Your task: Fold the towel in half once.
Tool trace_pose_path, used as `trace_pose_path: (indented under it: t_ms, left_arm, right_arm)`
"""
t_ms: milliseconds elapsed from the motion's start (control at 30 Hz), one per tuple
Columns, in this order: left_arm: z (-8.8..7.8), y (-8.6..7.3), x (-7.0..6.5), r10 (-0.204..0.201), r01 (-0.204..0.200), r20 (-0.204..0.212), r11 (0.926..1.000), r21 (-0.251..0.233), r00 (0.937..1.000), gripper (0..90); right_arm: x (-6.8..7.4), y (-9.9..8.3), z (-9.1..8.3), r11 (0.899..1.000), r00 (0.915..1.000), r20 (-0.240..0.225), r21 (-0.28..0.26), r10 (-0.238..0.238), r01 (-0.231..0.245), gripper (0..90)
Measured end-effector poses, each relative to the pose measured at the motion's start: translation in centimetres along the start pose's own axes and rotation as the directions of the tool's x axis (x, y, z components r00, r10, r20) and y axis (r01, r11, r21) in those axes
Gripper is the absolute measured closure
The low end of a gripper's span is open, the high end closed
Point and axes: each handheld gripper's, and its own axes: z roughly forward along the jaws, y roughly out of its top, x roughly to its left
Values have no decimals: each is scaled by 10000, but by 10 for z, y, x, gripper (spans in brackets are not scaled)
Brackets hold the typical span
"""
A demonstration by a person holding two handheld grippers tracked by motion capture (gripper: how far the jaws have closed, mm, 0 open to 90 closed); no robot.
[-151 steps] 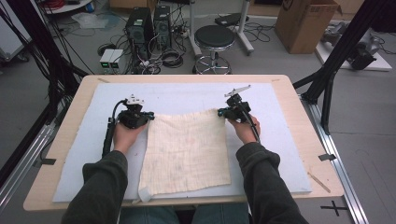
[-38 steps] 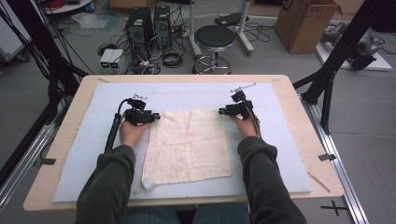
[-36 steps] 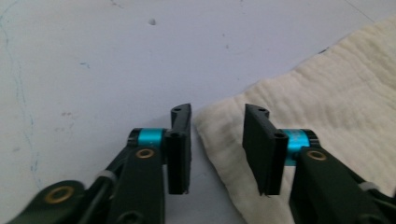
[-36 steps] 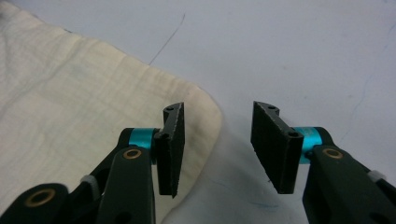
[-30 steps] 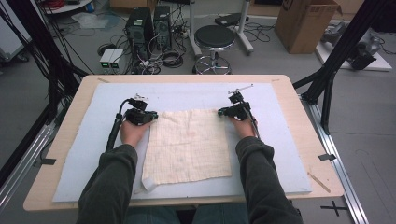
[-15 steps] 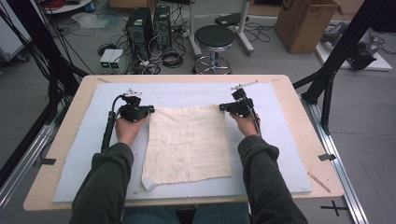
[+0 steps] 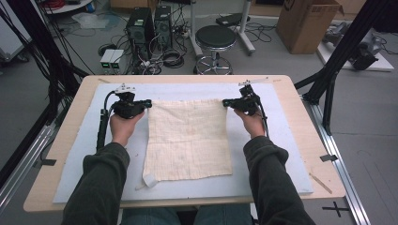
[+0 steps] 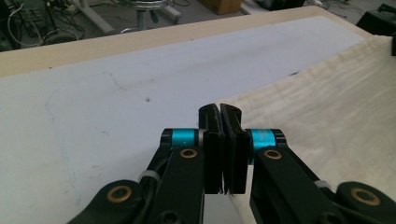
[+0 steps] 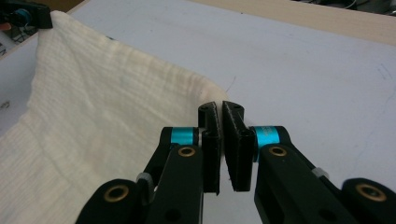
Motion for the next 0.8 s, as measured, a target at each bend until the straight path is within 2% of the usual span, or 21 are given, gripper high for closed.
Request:
trace_pose_path:
  t_ms: [100,233,367,500,800]
  left_arm:
    - [-4,2,-7,212,-213,223,9998,63,9995,875]
    - [-12,2,-16,565,-569,303,9983,127,9979,875]
    - [-18,-3,-18,626,-631,312,9979,132,9976,875]
    - [-26,-9,-18,545,-546,375,9985,13,9978,875]
    - [-42,-20,-21,743,-739,607,9972,-96,9954,875]
  right_arm:
    - [4,-2,-2,9999,9998,-124,-21,-169,169,858]
    - [9,-3,-9,9998,9992,-350,-88,-195,192,857]
    - [15,-3,-17,9987,9975,-520,-197,-481,471,857]
    - [17,-4,-24,9983,9964,-645,-241,-547,533,858]
    - [23,-13,-35,9973,9940,-850,-300,-693,670,858]
